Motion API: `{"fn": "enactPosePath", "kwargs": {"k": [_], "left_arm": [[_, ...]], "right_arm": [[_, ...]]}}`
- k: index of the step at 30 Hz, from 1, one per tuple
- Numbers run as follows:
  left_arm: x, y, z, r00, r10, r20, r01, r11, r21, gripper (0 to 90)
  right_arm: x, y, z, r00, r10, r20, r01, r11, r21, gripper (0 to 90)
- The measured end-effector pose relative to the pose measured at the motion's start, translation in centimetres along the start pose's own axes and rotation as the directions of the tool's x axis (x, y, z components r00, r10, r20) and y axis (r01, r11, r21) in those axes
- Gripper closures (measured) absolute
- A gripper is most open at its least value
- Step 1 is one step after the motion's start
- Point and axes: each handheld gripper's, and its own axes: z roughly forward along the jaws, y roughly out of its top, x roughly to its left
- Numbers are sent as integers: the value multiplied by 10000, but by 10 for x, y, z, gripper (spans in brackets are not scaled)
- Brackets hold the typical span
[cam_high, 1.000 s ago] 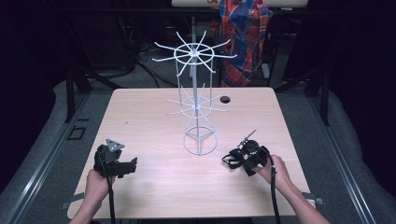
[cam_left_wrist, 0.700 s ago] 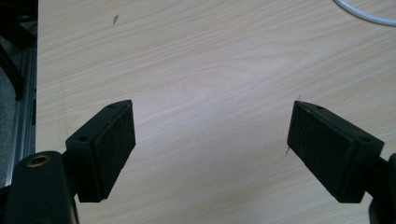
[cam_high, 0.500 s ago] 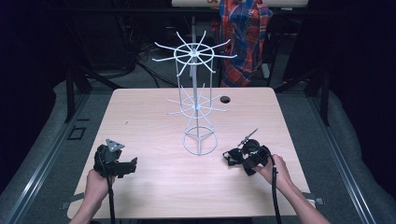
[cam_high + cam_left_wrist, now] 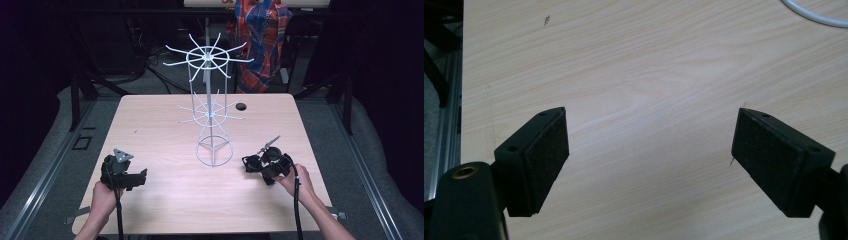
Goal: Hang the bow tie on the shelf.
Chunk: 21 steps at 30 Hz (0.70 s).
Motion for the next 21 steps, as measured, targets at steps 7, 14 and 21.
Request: {"fn": "enactPosePath", "kwargs": {"k": [7, 14, 21], "left_arm": [[0, 0, 0, 10000, -4, 4, 4, 10000, 12, 155], [0, 0, 0, 10000, -3, -7, 3, 10000, 35, 155], [0, 0, 0, 10000, -18, -12, 18, 10000, 8, 155]], "right_arm": [[-2, -1, -5, 9999, 114, 16, -113, 9995, -302, 761], [-3, -1, -10, 9997, 255, -9, -255, 9978, -608, 761], [-4, -1, -17, 9999, 158, 48, -155, 9975, -684, 761]]}}
